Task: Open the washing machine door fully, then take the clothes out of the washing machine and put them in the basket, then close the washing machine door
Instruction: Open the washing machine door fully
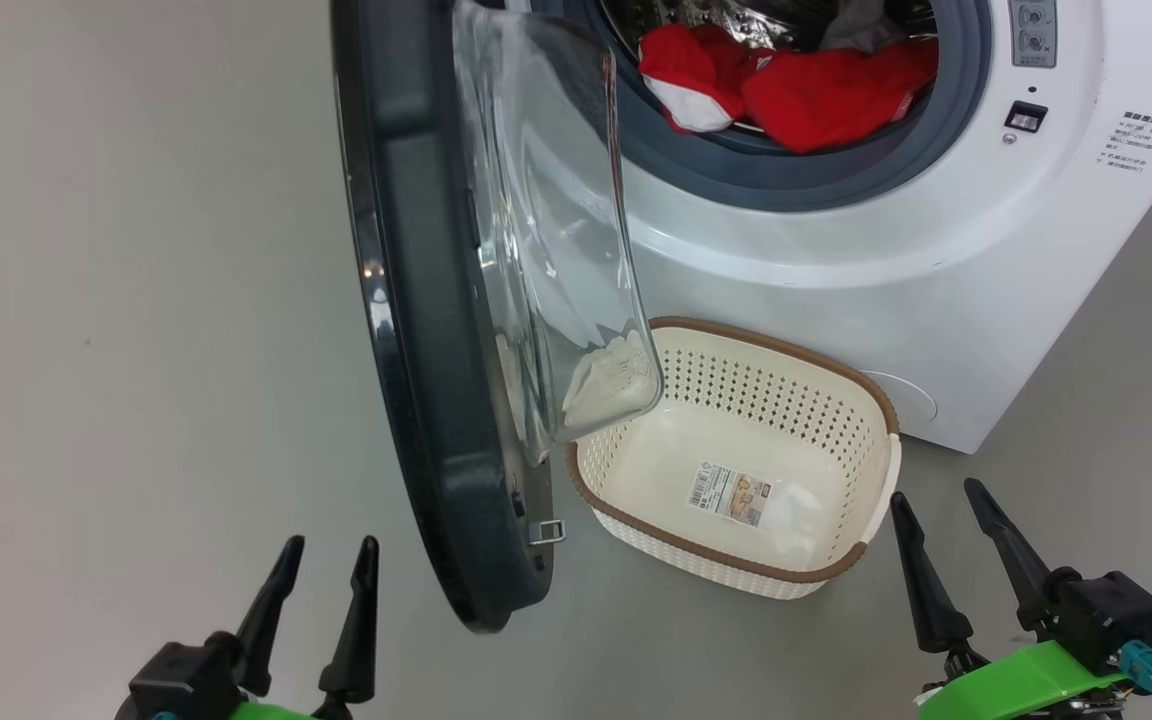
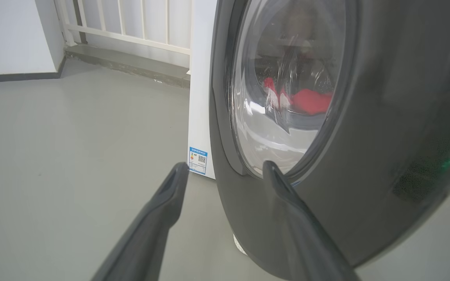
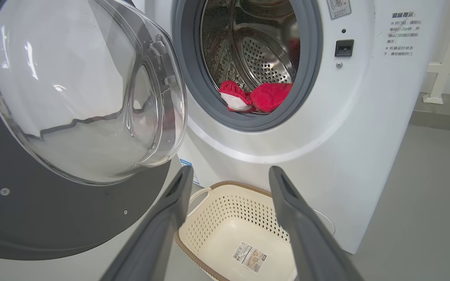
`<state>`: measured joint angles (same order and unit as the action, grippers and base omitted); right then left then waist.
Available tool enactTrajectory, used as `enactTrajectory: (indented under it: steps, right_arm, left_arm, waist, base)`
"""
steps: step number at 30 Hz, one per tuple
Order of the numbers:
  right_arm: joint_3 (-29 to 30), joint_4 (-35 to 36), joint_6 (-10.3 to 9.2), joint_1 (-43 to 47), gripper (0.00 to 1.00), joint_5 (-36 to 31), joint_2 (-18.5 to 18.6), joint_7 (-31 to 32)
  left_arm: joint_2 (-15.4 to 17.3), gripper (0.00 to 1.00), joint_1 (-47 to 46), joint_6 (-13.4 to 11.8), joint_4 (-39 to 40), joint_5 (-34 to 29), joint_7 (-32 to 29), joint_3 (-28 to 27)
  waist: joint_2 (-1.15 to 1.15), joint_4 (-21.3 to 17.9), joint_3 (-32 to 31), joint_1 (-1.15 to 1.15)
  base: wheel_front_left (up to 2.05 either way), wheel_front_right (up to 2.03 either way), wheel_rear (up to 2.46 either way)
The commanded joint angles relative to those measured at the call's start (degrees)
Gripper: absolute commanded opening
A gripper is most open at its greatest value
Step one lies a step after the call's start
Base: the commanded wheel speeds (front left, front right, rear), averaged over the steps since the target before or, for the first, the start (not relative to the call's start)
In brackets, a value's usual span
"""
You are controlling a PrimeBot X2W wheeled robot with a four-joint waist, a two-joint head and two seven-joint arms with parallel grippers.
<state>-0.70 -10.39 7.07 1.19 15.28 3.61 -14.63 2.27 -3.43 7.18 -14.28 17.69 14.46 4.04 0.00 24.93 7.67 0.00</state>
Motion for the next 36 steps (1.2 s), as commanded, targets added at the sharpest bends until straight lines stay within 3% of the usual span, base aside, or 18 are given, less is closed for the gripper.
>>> enactTrajectory:
  steps: [1, 6, 7, 9, 10, 17, 22, 29, 36]
  right_arm:
    - [-1.2, 1.3, 0.42, -0.4, 1.0, -1.0, 0.2, -0.4]
    - [-1.0, 1.3, 0.42, -0.4, 1.0, -1.2, 0.0, -0.4]
    - [-1.0, 1.4, 0.42, -0.5, 1.0, -1.2, 0.0, -0.4]
    - [-1.1, 1.6, 0.42, -0.5, 1.0, -1.2, -0.1, -0.4]
    - [-1.1, 1.6, 0.42, -0.5, 1.0, -1.2, -0.1, -0.4]
    - [-1.2, 2.2, 0.42, -0.9, 1.0, -1.3, -0.2, -0.4]
    - [-1.4, 2.4, 0.42, -1.0, 1.0, -1.2, -0.2, -0.4]
    - [-2.0, 2.4, 0.42, -1.5, 1.0, -0.9, -0.1, -0.4]
    - [-2.3, 2.5, 0.42, -1.7, 1.0, -0.9, 0.0, -0.4]
  left_arm:
    - [0.6, 1.0, -0.6, 0.3, 1.7, -0.4, 0.5, -2.1]
    - [0.6, 1.0, -0.8, 0.3, 2.2, 0.6, 0.5, -2.5]
    - [0.6, 0.75, -0.9, 0.3, 2.6, 1.0, 0.5, -2.8]
    - [0.6, 0.13, -1.1, 0.3, 3.3, 1.4, 0.5, -3.3]
    - [0.6, 0.0, -1.3, 0.3, 4.1, 1.6, 0.5, -3.9]
    - [0.6, 0.0, -4.1, 0.3, 13.9, 7.0, 0.5, -8.8]
    - [0.6, 0.0, -6.0, 0.3, 24.5, 8.1, 0.5, -7.8]
    - [0.6, 0.0, -5.3, 0.3, 31.9, 7.1, 0.5, 1.3]
    - [0.6, 0.0, -2.8, 0.3, 27.4, 5.8, 0.5, 11.9]
  waist:
    - [0.0, 0.0, 0.0, 0.0]
    - [0.0, 0.1, 0.0, 0.0]
    - [0.0, 0.1, 0.1, 0.0]
    - [0.0, 0.1, 0.1, 0.0]
    - [0.0, 0.1, 0.1, 0.0]
    - [0.0, 0.2, 0.5, 0.0]
    - [0.0, 0.1, 0.5, 0.0]
    - [0.0, -0.4, 0.9, 0.0]
    - [0.0, -0.6, 1.1, 0.0]
  base:
    - [0.0, 0.0, 0.0]
    - [0.0, 0.0, 0.0]
    - [0.0, 0.0, 0.0]
    - [0.0, 0.0, 0.0]
    - [0.0, 0.0, 0.0]
    - [0.0, 0.0, 0.0]
    - [0.0, 0.0, 0.0]
    - [0.0, 0.0, 0.0]
    - [0.0, 0.0, 0.0]
